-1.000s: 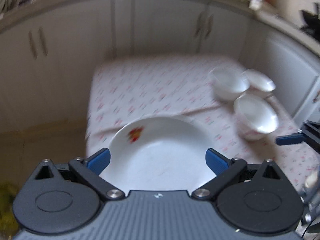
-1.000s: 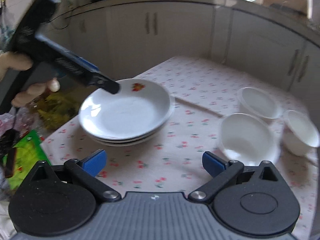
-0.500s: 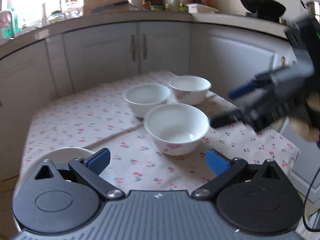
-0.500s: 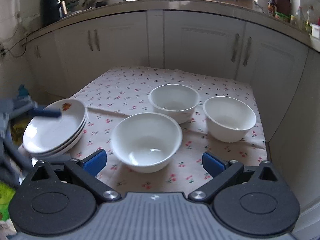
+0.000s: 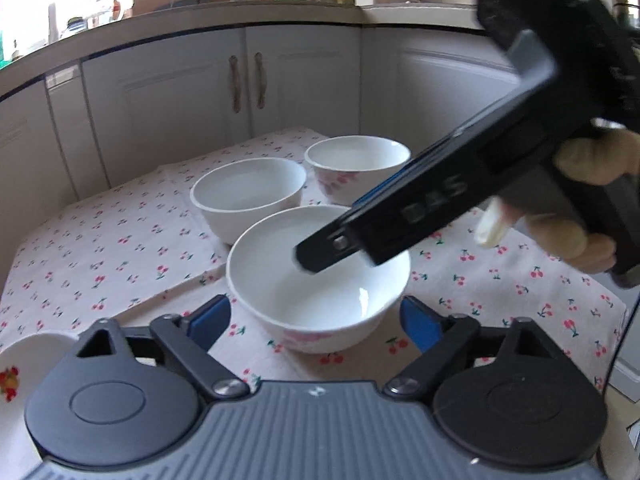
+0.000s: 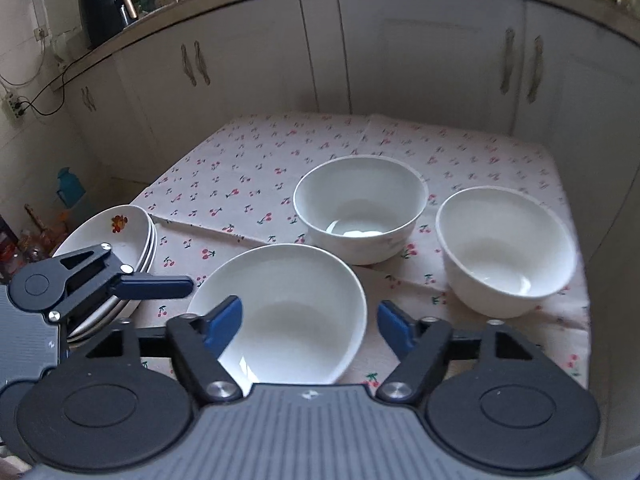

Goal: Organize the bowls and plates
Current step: 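Grasp the rim of a plain white bowl with the right gripper and lift, then carry the white bowl with the right gripper over the pink-decal bowl, then lower the white bowl into the pink-decal bowl with the right gripper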

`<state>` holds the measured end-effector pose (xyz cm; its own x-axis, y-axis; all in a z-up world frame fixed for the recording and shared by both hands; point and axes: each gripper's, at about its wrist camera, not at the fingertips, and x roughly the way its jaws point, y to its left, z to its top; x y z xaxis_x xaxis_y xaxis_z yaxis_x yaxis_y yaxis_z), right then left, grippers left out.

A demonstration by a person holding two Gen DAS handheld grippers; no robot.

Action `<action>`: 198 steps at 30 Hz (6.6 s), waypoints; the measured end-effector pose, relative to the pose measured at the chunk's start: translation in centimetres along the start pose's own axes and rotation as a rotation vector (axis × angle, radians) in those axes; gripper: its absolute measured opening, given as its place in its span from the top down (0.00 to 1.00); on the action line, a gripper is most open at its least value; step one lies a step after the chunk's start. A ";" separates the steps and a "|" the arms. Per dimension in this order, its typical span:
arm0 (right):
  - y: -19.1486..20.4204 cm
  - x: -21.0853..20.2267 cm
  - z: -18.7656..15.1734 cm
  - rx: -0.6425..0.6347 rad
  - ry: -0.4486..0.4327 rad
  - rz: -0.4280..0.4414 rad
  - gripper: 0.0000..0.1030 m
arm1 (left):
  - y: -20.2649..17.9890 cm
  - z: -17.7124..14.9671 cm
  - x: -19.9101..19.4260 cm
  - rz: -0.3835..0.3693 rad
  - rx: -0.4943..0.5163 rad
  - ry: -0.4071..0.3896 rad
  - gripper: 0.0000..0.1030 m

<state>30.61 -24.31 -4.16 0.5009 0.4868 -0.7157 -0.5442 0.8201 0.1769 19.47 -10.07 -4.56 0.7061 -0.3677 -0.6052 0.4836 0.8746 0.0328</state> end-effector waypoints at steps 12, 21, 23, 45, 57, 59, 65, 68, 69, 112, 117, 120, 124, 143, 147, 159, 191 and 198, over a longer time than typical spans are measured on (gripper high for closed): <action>0.1 0.6 0.3 -0.015 0.016 -0.001 0.33 | 0.6 0.1 0.8 -0.024 -0.022 0.006 0.13; -0.3 1.1 0.4 0.009 0.035 0.014 0.33 | 0.7 0.2 1.0 -0.027 -0.016 0.006 0.12; -0.5 0.9 0.4 0.034 0.035 0.021 0.33 | 0.7 0.2 0.9 -0.033 -0.012 0.014 0.13; 4.3 -2.9 -3.7 0.012 0.091 0.057 0.33 | -1.3 -2.5 -4.7 -0.090 0.022 0.069 0.12; 4.4 -3.0 -4.0 0.012 0.068 0.056 0.15 | -0.9 -3.2 -4.9 -0.153 0.006 0.095 0.09; 4.4 -3.4 -3.9 -0.001 0.040 0.032 0.09 | -0.9 -3.5 -5.4 -0.180 0.007 0.109 0.09; 3.3 -4.9 -3.4 0.018 -0.019 0.017 0.05 | 0.3 -2.1 -8.1 -0.192 0.023 0.110 0.04; 2.7 -5.3 -3.0 0.029 -0.058 0.005 0.04 | 1.3 -0.5 -8.7 -0.146 0.042 0.087 0.04; 2.6 -5.4 -2.9 0.029 -0.068 -0.001 0.03 | 1.5 0.0 -8.8 -0.139 0.045 0.077 0.04; -7.0 7.8 11.0 0.149 0.115 0.029 0.15 | 7.6 7.4 9.0 -0.075 0.048 0.129 0.06; -6.6 8.7 10.8 0.132 0.150 0.010 0.24 | 7.7 7.6 10.0 -0.093 0.059 0.131 0.09; -6.6 8.9 10.8 0.120 0.159 -0.003 0.27 | 7.8 7.7 10.3 -0.103 0.056 0.125 0.12; -6.9 8.9 10.7 0.137 0.165 0.007 0.29 | 8.1 7.6 10.7 -0.106 0.055 0.123 0.16; -6.1 8.2 10.8 0.134 0.153 -0.002 0.29 | 8.3 8.1 9.6 -0.095 0.058 0.118 0.16; -5.3 7.2 10.7 0.134 0.145 0.005 0.29 | 7.8 8.2 8.3 -0.086 0.081 0.117 0.16; -1.4 1.6 9.4 0.115 0.114 0.032 0.29 | 5.7 7.6 2.4 -0.081 0.086 0.124 0.16; 6.3 -7.5 3.1 0.042 0.093 0.020 0.29 | 0.1 4.0 -7.6 -0.087 0.117 0.101 0.16; 6.6 -7.4 2.3 0.039 0.108 0.015 0.29 | -0.1 3.3 -7.7 -0.104 0.096 0.117 0.16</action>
<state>24.88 -21.84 3.79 0.4164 0.4657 -0.7809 -0.5236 0.8250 0.2128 15.72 -8.40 2.69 0.5875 -0.4102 -0.6975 0.6018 0.7977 0.0378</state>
